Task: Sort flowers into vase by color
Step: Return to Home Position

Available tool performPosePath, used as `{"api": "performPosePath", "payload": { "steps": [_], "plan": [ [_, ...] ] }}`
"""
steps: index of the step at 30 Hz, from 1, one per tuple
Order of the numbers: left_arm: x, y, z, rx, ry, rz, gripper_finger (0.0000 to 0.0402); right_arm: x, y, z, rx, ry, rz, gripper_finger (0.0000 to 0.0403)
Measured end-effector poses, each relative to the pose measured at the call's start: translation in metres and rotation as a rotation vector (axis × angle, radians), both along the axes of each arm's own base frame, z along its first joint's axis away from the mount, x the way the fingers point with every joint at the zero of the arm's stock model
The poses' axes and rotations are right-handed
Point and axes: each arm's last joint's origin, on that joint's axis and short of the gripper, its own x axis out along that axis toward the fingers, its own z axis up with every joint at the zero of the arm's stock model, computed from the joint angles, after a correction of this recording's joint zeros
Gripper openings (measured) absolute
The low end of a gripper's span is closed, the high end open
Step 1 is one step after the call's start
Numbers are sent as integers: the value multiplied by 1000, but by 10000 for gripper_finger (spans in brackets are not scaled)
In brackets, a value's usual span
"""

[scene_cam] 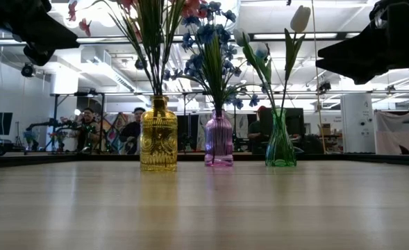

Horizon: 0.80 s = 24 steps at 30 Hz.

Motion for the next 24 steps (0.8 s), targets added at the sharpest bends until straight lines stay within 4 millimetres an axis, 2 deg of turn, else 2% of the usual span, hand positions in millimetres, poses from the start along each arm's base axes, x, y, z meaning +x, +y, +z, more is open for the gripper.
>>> {"api": "performPosePath", "payload": {
  "steps": [4, 10, 15, 24],
  "plan": [
    [0, 0, 0, 0, 0, 0, 75, -5, -4, 6, 67, -52, 1, 228],
    [0, 0, 0, 0, 0, 0, 75, -13, -14, -7, 111, 83, 88, 228],
    [0, 0, 0, 0, 0, 0, 75, -26, -25, -12, 177, 115, 29, 228],
    [0, 0, 0, 0, 0, 0, 75, -34, -26, -5, 21, 92, 50, 228]
  ]
}}
